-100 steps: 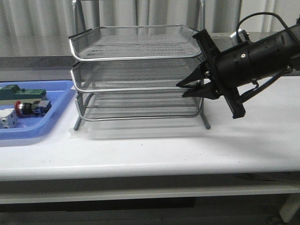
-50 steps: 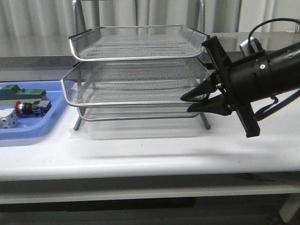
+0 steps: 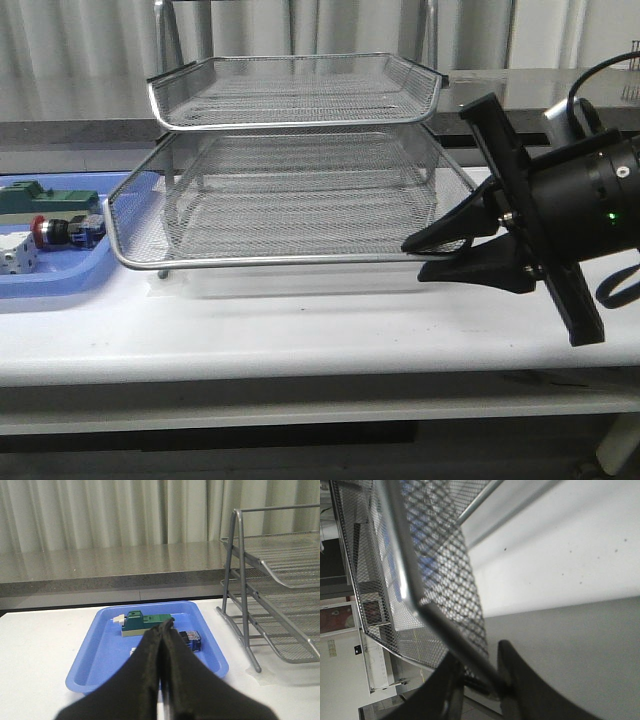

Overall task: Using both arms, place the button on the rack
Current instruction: 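Pull the middle wire tray outward toward the robot with the right gripper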

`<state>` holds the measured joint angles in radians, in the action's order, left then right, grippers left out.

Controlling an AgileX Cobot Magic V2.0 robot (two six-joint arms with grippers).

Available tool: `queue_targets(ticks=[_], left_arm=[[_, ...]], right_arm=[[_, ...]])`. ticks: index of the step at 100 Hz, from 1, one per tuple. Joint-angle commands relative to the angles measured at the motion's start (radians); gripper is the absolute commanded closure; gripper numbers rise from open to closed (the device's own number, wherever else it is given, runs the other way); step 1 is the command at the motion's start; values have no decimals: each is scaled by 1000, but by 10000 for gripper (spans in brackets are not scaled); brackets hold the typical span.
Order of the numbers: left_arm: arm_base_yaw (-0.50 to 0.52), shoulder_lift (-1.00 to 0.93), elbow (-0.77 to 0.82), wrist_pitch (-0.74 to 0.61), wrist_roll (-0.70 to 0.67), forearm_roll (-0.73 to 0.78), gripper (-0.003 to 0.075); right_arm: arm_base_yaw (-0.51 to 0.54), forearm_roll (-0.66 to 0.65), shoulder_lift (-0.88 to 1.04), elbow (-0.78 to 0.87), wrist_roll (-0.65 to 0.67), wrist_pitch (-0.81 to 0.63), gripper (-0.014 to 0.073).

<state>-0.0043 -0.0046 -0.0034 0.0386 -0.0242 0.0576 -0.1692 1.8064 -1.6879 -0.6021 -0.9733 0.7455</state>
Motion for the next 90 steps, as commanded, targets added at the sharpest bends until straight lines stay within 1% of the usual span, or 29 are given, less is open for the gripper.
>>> queue_targets(ticks=[1,34,42,52,64,71,79,90], left_arm=[[1,-31,57,-83,-8,1,741],[1,-31,57,-83,-8,1,741],[1,-31,57,-83,-8,1,741],[1,-31,57,-83,-8,1,741],[1,-31,57,-83,-8,1,741],[1,-31,57,-83,-8,1,741],[1,-31,57,-83,-8,1,741],[1,-31,57,-83,-8,1,741]], right_arm=[[-2,-84,43,18,-65,-4,561],[-2,-87,86,24,-65,-2,557],[-2,-87,86,24,-65,-2,542],[-2,-87,86,24,-68,0,463],[-2,-78,86,24,-99,10,319],[-2,-60,86,24,-108,16,251],[-2,-38,86,24,-126,23,210],[-2,-9,86,24,-152,41,209]])
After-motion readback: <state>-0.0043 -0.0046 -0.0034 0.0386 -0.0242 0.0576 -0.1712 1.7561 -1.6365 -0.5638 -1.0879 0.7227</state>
